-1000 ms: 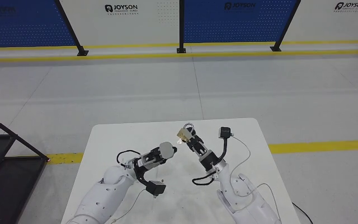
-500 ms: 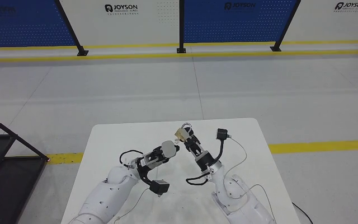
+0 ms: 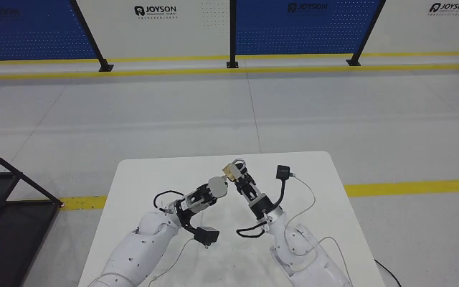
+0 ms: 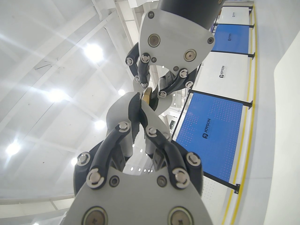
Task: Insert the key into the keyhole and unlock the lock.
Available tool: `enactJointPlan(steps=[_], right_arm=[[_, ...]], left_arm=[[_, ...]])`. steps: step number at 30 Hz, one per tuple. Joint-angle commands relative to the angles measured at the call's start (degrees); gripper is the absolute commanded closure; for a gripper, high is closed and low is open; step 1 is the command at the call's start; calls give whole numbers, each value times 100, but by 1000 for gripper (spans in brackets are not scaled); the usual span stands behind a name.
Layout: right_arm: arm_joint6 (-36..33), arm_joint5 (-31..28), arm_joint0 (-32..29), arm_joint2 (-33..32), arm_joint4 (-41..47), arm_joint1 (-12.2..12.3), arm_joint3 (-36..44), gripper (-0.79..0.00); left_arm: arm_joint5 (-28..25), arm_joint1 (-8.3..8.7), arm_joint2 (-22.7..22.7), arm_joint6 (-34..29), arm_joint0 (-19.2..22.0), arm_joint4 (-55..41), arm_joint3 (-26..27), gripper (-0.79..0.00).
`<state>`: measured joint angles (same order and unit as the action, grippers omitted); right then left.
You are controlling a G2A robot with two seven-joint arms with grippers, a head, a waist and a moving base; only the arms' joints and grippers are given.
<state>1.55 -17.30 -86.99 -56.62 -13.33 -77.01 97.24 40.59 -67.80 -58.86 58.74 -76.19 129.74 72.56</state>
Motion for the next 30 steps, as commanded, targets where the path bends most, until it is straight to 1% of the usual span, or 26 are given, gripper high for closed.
enactJointPlan(steps=[1, 6, 17, 27, 30], right_arm=[[15, 5, -2, -4, -21, -3, 3, 0], [10, -265, -9, 30, -253, -3, -26, 0], [186, -830, -51, 27, -449, -10, -126, 0], [365, -1134, -48, 33, -609, -29, -216, 0], [421, -1163, -51, 41, -639, -38, -240, 0]], left_arm=[[-19, 0, -4, -6, -2, 13, 6, 0], [-102, -1, 4, 41, -8, 10, 40, 0], [-525, 13, -6, 629, 4, -386, 50, 0], [-1021, 16, 4, 1183, 31, -818, 2, 0], [-997, 14, -8, 1228, 36, -822, -13, 0]])
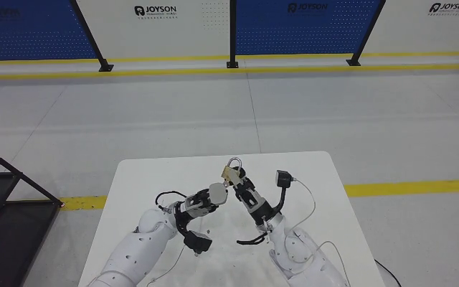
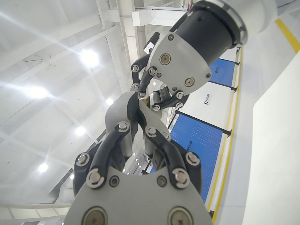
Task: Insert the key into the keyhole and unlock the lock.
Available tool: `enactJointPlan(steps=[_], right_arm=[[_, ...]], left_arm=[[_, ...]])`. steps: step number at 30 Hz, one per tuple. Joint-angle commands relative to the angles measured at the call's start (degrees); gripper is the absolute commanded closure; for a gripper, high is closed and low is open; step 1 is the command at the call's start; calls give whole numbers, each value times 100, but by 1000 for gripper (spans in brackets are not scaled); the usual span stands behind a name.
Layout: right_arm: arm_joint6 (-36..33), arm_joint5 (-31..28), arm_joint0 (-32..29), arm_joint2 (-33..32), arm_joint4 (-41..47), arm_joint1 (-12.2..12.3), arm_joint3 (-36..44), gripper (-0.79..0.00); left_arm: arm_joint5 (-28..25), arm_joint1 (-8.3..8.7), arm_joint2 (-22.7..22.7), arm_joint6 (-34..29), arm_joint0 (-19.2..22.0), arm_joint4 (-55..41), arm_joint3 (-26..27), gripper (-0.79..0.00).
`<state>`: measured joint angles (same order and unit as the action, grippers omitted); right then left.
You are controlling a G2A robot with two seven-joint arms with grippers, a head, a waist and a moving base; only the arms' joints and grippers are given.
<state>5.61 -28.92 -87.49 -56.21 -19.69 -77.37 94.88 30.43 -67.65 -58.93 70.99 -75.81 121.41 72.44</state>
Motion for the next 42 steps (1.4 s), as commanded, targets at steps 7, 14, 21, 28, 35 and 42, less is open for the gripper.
enactJointPlan(steps=[7, 14, 21, 28, 35, 42], right_arm=[[252, -125, -43, 9, -112, -24, -21, 0], [441, -205, -42, 24, -219, -50, -56, 0], [692, -241, -45, 25, -329, -81, -101, 0], [966, -151, -57, 68, -431, -125, -119, 0], [1151, -20, -26, 191, -616, -181, -189, 0], [1166, 25, -9, 228, -691, -210, -219, 0]], left_arm=[[74, -12, 6, -10, -21, 40, 15, 0], [79, -23, 19, 4, -17, 41, 14, 0], [316, -37, 9, -30, -56, 105, 27, -357], [468, -52, -86, -181, -151, 88, 176, -320], [808, -73, -165, -522, -248, 340, 298, -160], [1168, -103, -190, -881, -280, 544, 263, -99]])
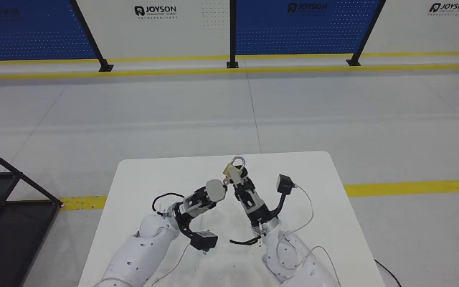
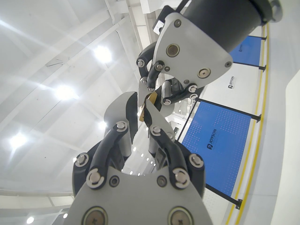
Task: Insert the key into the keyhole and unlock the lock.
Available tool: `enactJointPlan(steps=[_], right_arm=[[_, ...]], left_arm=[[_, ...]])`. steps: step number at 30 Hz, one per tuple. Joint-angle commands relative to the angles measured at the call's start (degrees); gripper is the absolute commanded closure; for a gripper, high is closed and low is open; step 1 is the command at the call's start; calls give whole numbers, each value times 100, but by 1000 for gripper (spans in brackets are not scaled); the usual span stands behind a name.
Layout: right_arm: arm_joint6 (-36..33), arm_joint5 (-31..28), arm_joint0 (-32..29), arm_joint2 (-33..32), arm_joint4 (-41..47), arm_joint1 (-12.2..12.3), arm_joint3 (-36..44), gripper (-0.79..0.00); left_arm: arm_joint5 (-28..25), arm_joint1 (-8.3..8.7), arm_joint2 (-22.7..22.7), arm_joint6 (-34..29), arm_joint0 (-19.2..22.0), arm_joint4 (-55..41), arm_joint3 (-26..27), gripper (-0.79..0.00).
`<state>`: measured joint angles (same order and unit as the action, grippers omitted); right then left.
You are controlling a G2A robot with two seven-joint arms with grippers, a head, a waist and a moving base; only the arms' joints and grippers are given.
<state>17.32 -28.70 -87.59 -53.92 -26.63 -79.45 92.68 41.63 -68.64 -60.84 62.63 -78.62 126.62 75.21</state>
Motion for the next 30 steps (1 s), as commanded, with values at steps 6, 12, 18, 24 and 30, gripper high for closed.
enactJointPlan(steps=[6, 12, 18, 24, 30], right_arm=[[-2, 24, -3, -23, 44, -18, 12, 0], [-20, 89, 8, -32, 72, -38, 11, 0], [-37, 238, 25, -16, 75, -64, -1, 0], [-38, 306, 26, -10, 64, -85, 2, 0], [-12, 325, 12, -16, 36, -101, -4, 0]], left_arm=[[240, -30, 9, -238, 70, 151, -192, -139], [365, -56, 47, -362, 98, 160, -260, -169], [367, -55, 44, -365, 91, 191, -211, -163], [439, -69, 39, -450, 101, 188, -251, -160], [342, -85, 56, -563, 159, 237, -313, -179]])
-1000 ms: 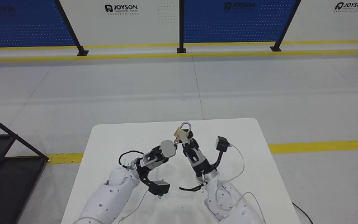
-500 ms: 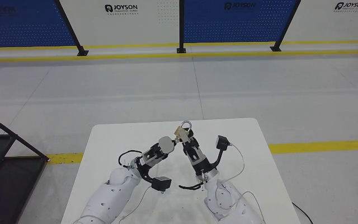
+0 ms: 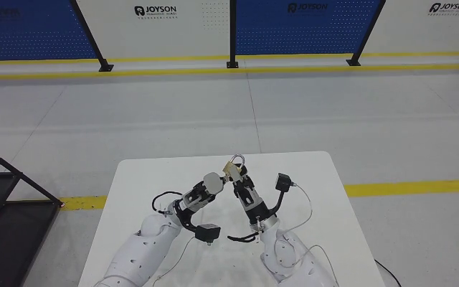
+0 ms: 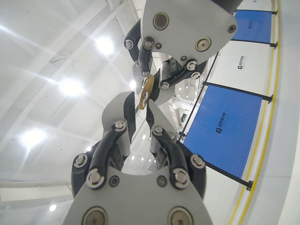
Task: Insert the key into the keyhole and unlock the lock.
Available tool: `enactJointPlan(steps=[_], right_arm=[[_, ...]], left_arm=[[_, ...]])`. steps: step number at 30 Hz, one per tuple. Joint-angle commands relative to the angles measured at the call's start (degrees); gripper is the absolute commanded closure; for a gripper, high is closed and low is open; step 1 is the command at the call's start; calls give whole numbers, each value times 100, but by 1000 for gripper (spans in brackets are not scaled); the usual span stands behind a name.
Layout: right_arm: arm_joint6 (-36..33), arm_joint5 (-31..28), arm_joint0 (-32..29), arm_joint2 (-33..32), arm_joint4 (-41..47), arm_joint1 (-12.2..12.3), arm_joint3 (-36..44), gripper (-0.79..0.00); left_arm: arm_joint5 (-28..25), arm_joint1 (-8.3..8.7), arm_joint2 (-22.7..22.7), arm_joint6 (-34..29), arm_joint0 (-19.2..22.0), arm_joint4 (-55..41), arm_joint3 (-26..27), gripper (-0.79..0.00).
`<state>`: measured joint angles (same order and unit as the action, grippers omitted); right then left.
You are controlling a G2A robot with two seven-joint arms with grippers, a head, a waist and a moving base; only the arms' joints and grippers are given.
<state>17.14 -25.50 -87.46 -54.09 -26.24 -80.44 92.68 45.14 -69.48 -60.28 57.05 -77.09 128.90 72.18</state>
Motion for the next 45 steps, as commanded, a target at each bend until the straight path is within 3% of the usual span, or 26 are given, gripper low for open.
enactJointPlan(steps=[1, 14, 15, 16, 17, 25, 27, 36, 45], right_arm=[[13, 10, -1, 3, -15, -6, -7, 0], [101, 115, 24, 44, -119, -58, -71, 0], [93, 121, 22, 46, -120, -61, -76, 0], [84, 119, 24, 46, -126, -63, -75, 0], [79, 120, 24, 44, -133, -65, -78, 0], [44, 112, 10, 28, -168, -78, -76, 0], [40, 105, 3, 21, -172, -80, -75, -71], [-20, 67, -26, -36, -171, -84, -46, -157], [-207, 73, -47, -124, -114, -75, 2, -163]], left_arm=[[-17, -3, 1, -10, 13, 15, -12, -172], [-80, -20, 4, -150, 17, 118, 25, -163], [-90, -20, 1, -174, 17, 134, 19, -148], [-109, -21, 0, -202, 21, 158, 18, -40], [-114, -22, 0, -220, 23, 177, 28, 0], [-129, -28, -5, -292, 19, 270, 49, 0], [-117, -29, -11, -305, 17, 285, 49, 0], [12, -32, -51, -396, 15, 406, 6, 0], [157, -29, -100, -422, 23, 522, -68, 0]])
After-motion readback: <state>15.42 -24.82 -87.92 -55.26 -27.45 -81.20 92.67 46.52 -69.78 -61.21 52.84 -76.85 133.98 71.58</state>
